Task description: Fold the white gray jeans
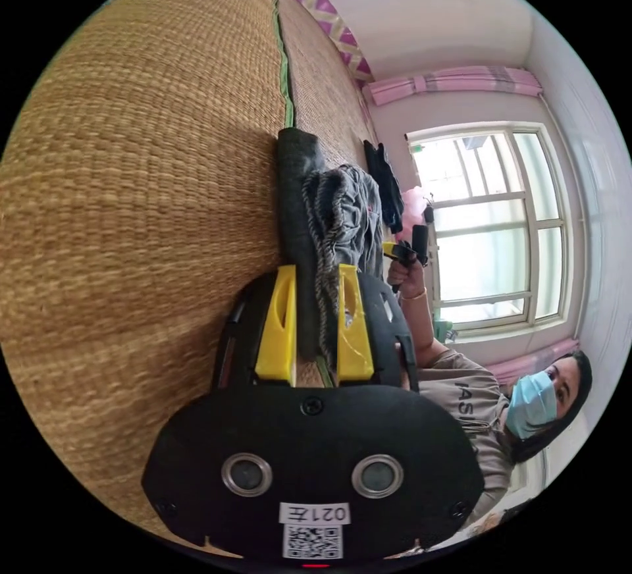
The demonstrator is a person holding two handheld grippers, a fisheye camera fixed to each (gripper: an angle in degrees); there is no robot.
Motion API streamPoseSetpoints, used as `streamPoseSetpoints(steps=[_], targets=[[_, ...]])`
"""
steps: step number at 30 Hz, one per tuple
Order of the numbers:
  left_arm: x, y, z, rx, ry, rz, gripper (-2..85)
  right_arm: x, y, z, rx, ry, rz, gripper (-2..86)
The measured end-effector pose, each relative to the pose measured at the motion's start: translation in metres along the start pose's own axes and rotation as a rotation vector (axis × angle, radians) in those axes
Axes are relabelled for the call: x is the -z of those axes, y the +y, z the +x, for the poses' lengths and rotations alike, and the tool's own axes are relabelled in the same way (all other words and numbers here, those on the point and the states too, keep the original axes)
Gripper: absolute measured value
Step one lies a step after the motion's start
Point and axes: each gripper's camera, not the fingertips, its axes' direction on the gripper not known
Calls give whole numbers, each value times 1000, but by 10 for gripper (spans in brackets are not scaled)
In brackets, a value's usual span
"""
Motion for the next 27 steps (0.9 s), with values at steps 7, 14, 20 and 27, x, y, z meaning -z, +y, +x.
streamPoseSetpoints(steps=[7,14,20,27], targets=[[-21,6,10,-23,27,5,57,-3,23,4,54,68,36,59],[-32,18,139,-195,3,49,50,84,60,-15,154,-85,89,52],[-144,-97,288,-350,35,-24,50,269,74,-17,132,19,283,54],[-325,-266,446,-418,-19,-70,67,490,29,-40,64,373,466,63]])
